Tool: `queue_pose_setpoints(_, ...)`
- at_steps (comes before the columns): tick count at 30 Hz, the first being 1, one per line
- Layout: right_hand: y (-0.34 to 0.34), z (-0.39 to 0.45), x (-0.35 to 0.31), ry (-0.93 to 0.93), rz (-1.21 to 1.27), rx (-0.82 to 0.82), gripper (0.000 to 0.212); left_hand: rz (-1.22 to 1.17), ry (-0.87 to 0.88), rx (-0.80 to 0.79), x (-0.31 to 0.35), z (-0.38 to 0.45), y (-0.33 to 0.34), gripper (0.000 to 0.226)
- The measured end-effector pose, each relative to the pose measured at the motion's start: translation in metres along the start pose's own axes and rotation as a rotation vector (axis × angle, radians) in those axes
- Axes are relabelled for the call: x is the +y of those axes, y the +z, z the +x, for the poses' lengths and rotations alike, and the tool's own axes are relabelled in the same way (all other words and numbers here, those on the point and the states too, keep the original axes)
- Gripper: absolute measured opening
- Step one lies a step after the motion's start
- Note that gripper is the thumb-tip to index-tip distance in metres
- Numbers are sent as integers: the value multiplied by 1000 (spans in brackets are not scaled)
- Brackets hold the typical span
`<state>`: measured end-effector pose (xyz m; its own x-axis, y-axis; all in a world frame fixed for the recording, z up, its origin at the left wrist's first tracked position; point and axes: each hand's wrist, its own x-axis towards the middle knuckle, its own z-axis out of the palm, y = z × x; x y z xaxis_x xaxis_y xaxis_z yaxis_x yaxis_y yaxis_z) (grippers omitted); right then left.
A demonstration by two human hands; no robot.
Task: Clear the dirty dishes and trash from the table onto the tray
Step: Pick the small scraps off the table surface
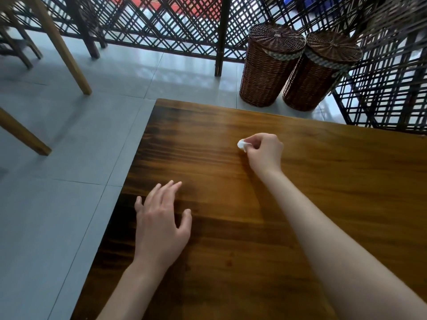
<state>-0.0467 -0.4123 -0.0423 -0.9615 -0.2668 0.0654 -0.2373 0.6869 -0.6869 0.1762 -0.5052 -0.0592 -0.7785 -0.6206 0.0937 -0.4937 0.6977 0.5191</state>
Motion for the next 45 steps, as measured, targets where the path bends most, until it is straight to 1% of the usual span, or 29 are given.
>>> queue_pose_setpoints(3, 14, 6, 1, -4, -27, -12, 16, 13, -17, -3, -3, 4, 1, 54)
queue_pose_setpoints(8, 17, -2, 5, -143, -79, -102, 18, 18, -61, -7, -6, 7, 2, 53)
queue_pose_setpoints(11, 14, -4, 4, -168, -70, -154, 18, -25, -126, 30, -3, 11, 4, 53)
queue_pose_setpoints(18, 18, -52, -9, -339, -42, -311, 16, 11, -151, 30, 11, 20, 4, 52)
queue_pose_setpoints(27, -4, -99, -2, -459, -17, -585, 19, 51, -168, 0, 22, 22, 5, 50)
queue_pose_setpoints(29, -6, -102, 1, -469, -8, -602, 19, 49, -165, -9, 29, 23, 7, 49)
queue_pose_setpoints(30, -9, -99, 2, -464, 11, -572, 20, 43, -158, -10, 33, 24, 8, 49)
queue_pose_setpoints(31, -14, -90, 3, -446, 38, -502, 20, 39, -149, -10, 37, 25, 9, 48)
queue_pose_setpoints(33, -24, -60, 10, -366, 97, -268, 23, 36, -141, -9, 44, 29, 10, 48)
queue_pose_setpoints(35, -39, -22, 24, -215, 98, -67, 22, 39, -140, -12, 49, 31, 10, 48)
queue_pose_setpoints(38, -59, 28, 55, -5, 42, 115, 15, 46, -144, -10, 58, 34, 12, 48)
queue_pose_setpoints(41, -68, 60, 84, 133, -15, 248, 16, 56, -162, -14, 63, 36, 14, 48)
queue_pose_setpoints(45, -64, 87, 99, 267, -34, 289, 19, 60, -188, 1, 63, 37, 16, 48)
